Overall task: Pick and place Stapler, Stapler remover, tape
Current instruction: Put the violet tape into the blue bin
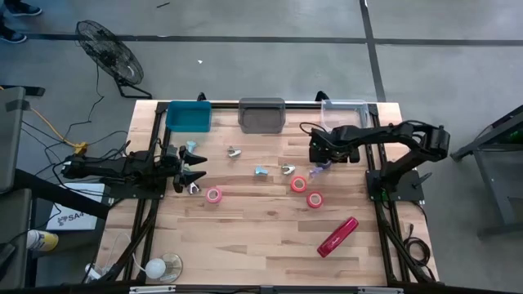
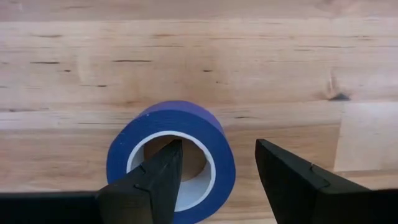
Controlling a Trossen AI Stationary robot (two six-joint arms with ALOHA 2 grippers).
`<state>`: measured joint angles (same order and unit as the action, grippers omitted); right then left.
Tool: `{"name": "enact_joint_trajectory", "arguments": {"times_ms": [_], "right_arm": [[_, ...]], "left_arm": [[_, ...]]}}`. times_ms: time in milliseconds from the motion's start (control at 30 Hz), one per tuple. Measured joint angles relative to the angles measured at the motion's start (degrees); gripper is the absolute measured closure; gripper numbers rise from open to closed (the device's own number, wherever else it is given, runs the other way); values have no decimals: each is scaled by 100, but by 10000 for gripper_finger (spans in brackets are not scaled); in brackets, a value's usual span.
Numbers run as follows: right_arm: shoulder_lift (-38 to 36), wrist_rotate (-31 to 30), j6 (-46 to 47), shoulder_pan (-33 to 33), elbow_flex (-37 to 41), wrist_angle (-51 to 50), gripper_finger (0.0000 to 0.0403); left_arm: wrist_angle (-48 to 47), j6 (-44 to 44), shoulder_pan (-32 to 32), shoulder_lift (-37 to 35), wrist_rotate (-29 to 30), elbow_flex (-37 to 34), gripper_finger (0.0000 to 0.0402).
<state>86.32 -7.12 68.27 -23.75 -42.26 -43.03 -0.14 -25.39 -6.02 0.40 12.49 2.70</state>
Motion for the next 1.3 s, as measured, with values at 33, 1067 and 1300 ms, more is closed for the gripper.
{"name": "enact_joint_trajectory", "arguments": {"times_ms": [33,1067,1300], "right_arm": [[0,3,-16,0,0,1,208],[-3,88,-501,-2,-2,-27,371],[-218,-36,-757,0,2,129,371]], "left_arm": [[1,-1,0,-1,-2,0,90],[0,0,0,-1,-2,0,90],[1,-4,0,0,-2,0,90]]}}
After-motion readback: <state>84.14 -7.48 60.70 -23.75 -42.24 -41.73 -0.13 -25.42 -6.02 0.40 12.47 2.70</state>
